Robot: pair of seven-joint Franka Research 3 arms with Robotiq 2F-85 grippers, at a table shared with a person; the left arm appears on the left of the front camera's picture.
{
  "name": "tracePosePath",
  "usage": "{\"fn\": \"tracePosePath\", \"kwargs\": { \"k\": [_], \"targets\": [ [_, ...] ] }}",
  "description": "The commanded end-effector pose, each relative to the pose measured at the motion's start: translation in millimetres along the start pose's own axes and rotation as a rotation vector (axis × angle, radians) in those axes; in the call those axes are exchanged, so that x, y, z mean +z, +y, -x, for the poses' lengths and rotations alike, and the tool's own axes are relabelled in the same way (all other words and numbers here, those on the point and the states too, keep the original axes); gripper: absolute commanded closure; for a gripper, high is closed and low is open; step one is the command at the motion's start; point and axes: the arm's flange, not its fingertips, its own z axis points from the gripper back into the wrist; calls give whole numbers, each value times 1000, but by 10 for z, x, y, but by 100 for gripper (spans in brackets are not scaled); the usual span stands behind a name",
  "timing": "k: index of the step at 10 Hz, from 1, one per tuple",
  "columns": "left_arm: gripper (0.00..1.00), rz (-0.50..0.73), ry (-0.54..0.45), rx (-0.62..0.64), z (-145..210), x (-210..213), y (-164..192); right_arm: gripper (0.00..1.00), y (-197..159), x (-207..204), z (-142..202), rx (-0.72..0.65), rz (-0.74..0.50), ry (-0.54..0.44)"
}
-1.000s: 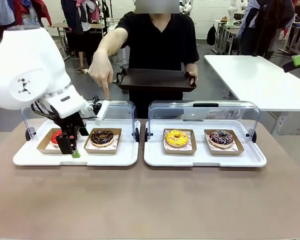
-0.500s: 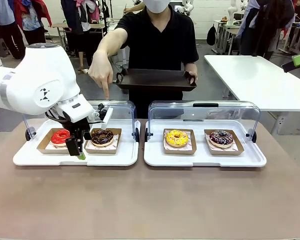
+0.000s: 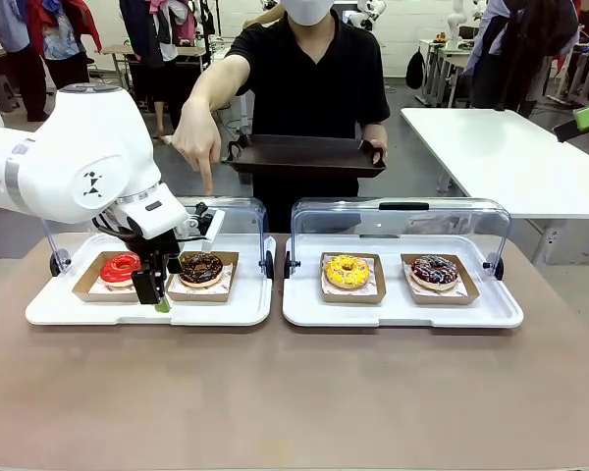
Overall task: Provide the desired donut to the person.
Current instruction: Pick up and lift the Paper togo box containing the Donut pointed at by the person.
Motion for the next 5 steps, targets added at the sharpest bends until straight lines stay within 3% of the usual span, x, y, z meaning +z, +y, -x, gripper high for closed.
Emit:
{"fn": "tracePosePath", "kwargs": {
  "k": [1,5],
  "targets": [
    [0,0,0,1,1,-2,8,0,1,1,-5,1,1,-13],
    [0,18,5,-7,196,-305,391,0,1,1,-5,1,1,-13]
  ]
}}
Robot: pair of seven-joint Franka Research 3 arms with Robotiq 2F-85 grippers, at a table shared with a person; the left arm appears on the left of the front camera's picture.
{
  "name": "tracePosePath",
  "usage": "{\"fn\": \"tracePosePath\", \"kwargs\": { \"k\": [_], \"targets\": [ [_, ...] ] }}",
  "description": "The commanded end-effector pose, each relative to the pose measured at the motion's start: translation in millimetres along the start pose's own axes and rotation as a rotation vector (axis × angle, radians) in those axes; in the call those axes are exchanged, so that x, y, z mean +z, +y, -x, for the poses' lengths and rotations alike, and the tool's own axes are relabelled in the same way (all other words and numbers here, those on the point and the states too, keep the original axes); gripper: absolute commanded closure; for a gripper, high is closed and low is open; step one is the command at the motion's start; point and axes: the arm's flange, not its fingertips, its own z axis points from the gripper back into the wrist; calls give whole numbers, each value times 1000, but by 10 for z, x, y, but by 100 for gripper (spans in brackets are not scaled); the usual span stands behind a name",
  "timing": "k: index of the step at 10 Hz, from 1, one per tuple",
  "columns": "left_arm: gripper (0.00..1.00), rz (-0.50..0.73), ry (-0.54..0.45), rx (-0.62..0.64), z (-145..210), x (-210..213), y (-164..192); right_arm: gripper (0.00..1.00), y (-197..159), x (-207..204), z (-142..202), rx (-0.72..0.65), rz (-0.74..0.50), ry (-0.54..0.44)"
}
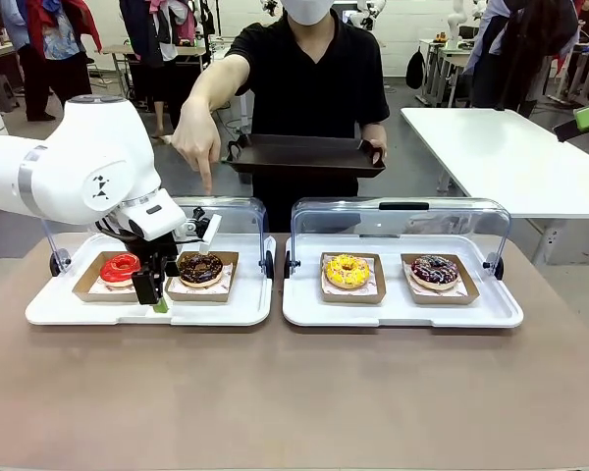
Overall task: Provide the desired donut to the person.
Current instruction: Pick up and lift the Paper togo box containing the Donut pointed at by the person.
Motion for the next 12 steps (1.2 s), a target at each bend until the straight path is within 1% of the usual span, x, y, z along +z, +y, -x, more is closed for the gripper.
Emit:
{"fn": "tracePosePath", "kwargs": {
  "k": [1,5,6,9,12],
  "targets": [
    [0,-5,-20,-41,41,-82,191,0,1,1,-5,1,1,-13],
    [0,-36,16,-62,71,-307,384,0,1,1,-5,1,1,-13],
    [0,-25,25,-59,70,-359,422,0,1,1,-5,1,1,-13],
    [0,-27,65,-51,59,-447,434,0,1,1,-5,1,1,-13],
    [0,-25,72,-40,70,-539,444,0,1,1,-5,1,1,-13]
  ]
}}
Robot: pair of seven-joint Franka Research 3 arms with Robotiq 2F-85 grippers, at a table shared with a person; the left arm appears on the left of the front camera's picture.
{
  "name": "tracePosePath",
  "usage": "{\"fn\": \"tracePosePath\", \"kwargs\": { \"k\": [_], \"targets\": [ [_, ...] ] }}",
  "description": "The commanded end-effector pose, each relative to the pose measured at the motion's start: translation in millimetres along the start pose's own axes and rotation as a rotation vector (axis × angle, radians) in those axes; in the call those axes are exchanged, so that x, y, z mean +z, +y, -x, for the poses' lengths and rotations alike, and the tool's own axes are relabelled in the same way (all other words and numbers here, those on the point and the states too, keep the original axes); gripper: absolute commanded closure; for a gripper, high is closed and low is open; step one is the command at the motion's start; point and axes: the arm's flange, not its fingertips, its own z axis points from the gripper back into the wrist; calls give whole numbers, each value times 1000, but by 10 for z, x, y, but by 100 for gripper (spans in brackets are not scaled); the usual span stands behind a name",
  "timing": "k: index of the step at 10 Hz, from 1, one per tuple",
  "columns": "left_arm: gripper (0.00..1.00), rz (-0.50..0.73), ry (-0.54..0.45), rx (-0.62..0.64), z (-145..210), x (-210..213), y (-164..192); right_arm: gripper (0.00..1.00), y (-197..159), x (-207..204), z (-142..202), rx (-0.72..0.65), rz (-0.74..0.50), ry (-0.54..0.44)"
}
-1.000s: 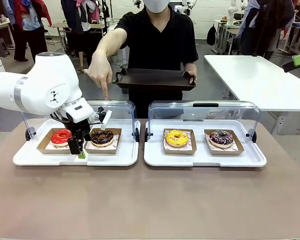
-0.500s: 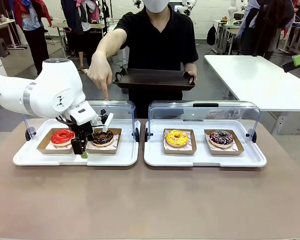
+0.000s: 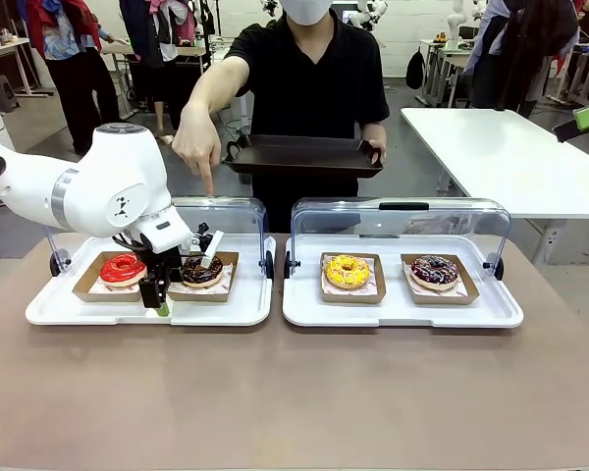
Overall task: Provide the desired donut to the person.
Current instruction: Pick up and lift the Paper togo box containing the Donut pointed at by the person.
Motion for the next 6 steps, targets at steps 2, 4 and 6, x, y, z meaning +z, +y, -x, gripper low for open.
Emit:
{"fn": "tracePosePath", "kwargs": {
  "k": [2,4,6],
  "targets": [
    [0,-28,18,12,-26,-58,62,0,1,0,-5,1,1,-13],
    [54,-23,13,7,-35,-90,69,0,1,0,-5,1,1,-13],
    [100,-25,17,1,-29,-96,67,0,1,0,-5,1,1,-13]
  ]
}}
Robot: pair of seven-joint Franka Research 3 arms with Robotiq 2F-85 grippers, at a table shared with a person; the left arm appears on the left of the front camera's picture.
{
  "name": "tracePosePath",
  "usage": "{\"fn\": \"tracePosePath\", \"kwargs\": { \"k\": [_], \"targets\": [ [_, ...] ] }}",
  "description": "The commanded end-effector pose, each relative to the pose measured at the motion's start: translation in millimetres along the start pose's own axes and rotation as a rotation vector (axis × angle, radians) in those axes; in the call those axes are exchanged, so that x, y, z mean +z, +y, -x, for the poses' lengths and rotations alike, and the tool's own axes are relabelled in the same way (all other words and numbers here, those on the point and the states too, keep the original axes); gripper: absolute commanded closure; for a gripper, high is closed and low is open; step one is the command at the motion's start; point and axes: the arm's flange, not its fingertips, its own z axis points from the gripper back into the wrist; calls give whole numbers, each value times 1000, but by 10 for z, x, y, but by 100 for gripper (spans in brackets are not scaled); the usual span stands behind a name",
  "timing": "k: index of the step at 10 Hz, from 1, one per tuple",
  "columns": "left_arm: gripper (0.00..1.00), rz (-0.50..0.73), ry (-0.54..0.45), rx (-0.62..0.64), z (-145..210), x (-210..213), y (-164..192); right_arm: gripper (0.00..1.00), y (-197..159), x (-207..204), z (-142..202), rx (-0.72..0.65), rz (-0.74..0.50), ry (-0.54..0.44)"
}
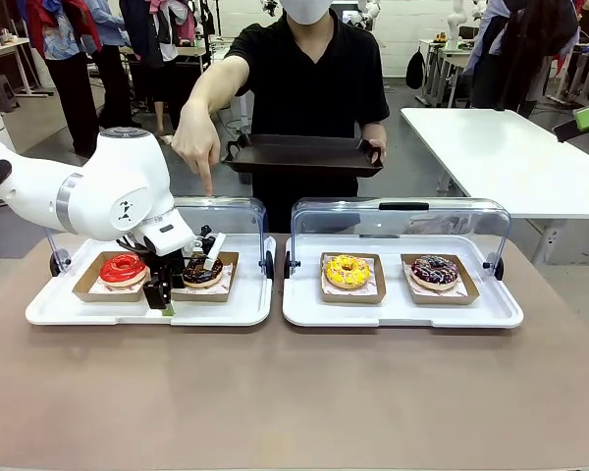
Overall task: Provide the desired donut to the person.
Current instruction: Pick up and lift the Paper togo box containing the Donut pointed at by the person.
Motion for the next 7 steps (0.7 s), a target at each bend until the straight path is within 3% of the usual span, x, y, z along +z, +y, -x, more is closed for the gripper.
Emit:
{"fn": "tracePosePath", "kwargs": {
  "k": [1,2,3,7],
  "targets": [
    [56,-27,22,3,0,-28,49,0,1,0,-5,1,1,-13],
    [69,-26,21,4,-1,-26,57,0,1,0,-5,1,1,-13],
    [100,-28,22,5,1,-20,55,0,1,0,-5,1,1,-13],
    [100,-38,20,5,31,7,63,0,1,0,-5,1,1,-13]
  ]
}}
